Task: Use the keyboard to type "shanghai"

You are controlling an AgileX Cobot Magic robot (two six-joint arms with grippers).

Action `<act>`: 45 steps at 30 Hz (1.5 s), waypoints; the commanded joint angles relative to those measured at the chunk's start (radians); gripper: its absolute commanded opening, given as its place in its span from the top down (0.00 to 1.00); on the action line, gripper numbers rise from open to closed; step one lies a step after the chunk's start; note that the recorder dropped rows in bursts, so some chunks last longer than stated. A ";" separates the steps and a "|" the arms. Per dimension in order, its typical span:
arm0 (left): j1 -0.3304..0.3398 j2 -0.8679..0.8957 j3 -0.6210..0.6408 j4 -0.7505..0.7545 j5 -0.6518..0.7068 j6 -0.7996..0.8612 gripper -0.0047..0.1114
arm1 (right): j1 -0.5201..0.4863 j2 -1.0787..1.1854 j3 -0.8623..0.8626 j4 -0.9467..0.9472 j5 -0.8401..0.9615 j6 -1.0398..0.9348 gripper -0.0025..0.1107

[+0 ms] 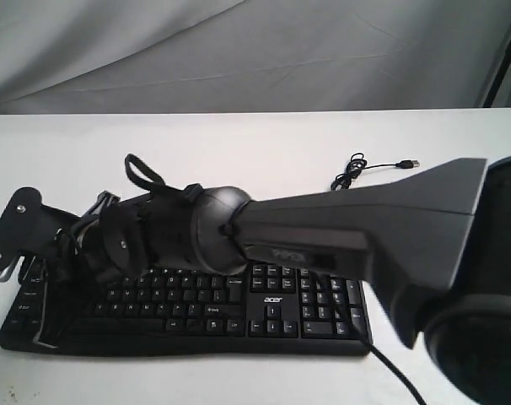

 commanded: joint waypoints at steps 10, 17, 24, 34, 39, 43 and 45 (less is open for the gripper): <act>-0.004 -0.003 0.004 0.001 -0.005 -0.003 0.96 | -0.060 -0.141 0.322 0.011 -0.156 0.000 0.98; -0.004 -0.003 0.004 0.001 -0.005 -0.003 0.96 | -0.055 -0.139 0.327 0.029 -0.171 0.000 0.98; -0.004 -0.003 0.004 0.001 -0.005 -0.003 0.96 | -0.045 -0.107 0.327 0.032 -0.207 0.000 0.98; -0.004 -0.003 0.004 0.001 -0.005 -0.003 0.96 | -0.035 -0.095 0.327 0.032 -0.228 0.000 0.98; -0.004 -0.003 0.004 0.001 -0.005 -0.003 0.96 | -0.035 -0.073 0.327 0.032 -0.234 0.000 0.98; -0.004 -0.003 0.004 0.001 -0.005 -0.003 0.96 | -0.035 -0.069 0.327 0.032 -0.238 0.000 0.98; -0.004 -0.003 0.004 0.001 -0.005 -0.003 0.96 | -0.035 -0.069 0.327 0.032 -0.238 0.000 0.98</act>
